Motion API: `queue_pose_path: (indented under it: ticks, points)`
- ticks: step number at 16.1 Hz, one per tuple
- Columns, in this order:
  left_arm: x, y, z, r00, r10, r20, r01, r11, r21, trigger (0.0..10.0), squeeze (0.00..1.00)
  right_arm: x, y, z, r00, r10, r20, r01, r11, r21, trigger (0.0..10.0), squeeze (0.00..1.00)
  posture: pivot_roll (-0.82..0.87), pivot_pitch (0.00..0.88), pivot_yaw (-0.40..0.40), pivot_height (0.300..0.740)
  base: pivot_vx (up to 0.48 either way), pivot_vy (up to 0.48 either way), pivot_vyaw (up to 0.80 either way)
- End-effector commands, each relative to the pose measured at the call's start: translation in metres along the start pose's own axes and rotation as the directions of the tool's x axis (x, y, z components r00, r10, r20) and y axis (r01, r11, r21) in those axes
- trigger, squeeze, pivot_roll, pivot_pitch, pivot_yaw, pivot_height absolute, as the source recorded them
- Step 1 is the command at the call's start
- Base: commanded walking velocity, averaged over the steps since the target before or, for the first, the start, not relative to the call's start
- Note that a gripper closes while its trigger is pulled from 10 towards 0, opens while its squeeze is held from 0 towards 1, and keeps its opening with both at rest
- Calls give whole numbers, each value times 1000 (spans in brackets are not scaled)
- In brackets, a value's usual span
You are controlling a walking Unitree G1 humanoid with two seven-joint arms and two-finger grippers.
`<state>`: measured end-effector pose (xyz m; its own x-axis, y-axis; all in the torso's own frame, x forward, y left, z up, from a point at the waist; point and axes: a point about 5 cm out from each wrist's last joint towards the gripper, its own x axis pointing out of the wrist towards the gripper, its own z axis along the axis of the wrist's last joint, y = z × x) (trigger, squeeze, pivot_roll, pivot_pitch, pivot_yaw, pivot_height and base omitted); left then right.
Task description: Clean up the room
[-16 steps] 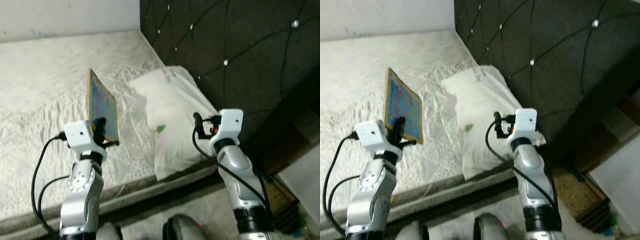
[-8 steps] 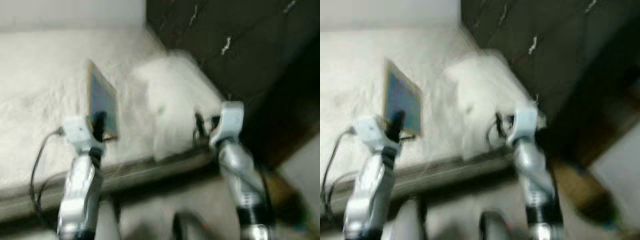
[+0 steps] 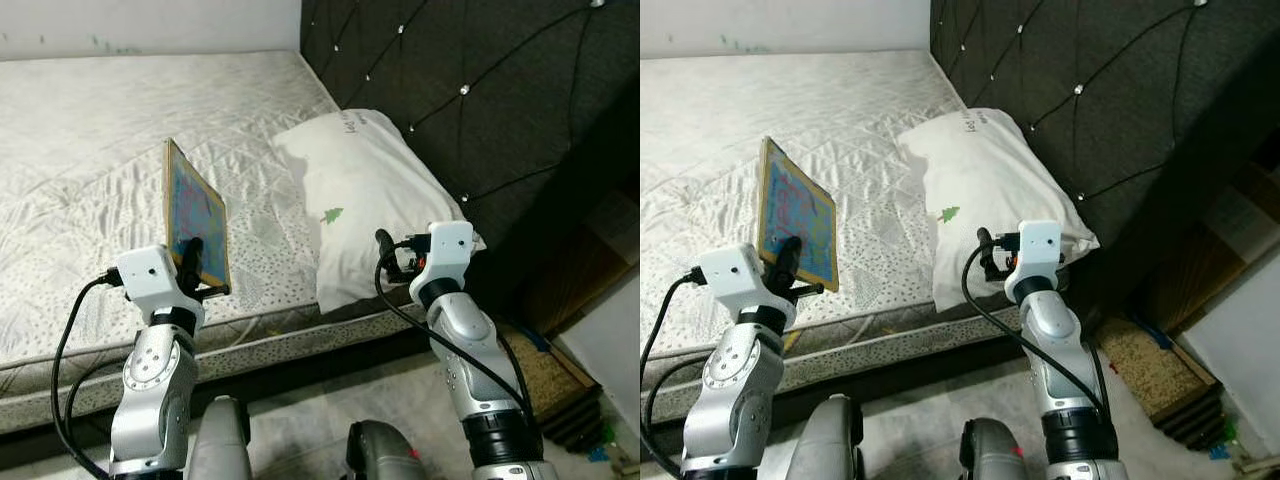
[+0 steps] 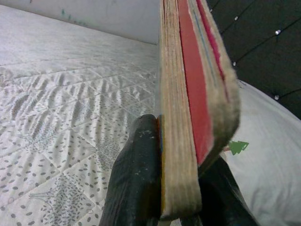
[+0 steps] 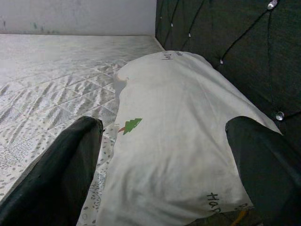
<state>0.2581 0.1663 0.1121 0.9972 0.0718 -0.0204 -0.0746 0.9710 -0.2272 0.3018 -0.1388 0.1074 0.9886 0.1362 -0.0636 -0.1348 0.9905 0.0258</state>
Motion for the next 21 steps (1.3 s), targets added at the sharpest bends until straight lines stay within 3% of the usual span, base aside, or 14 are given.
queue_pose_path:
  ticks: [1, 16, 21]
  points:
    - [3, -6, 13, 997, -36, 64, 36, 999, 2, 10000, 0, 2, 0, 5, 1000, 7, 18, -7, 1000, -7, 10000, 0, -71, 49, -54, 662, 319, 0, 0]
    - [3, -6, 10, 999, -29, 42, 29, 1000, 0, 10000, 0, 1, -1, 5, 1000, 22, 14, -22, 1000, -12, 10000, 0, -75, 63, -51, 662, 315, 0, 0]
    - [4, -6, 10, 999, -18, 39, 18, 1000, -1, 10000, 0, 1, -1, 6, 1000, 27, 13, -27, 1000, -17, 10000, 0, -81, 66, -53, 652, 49, 0, 0]
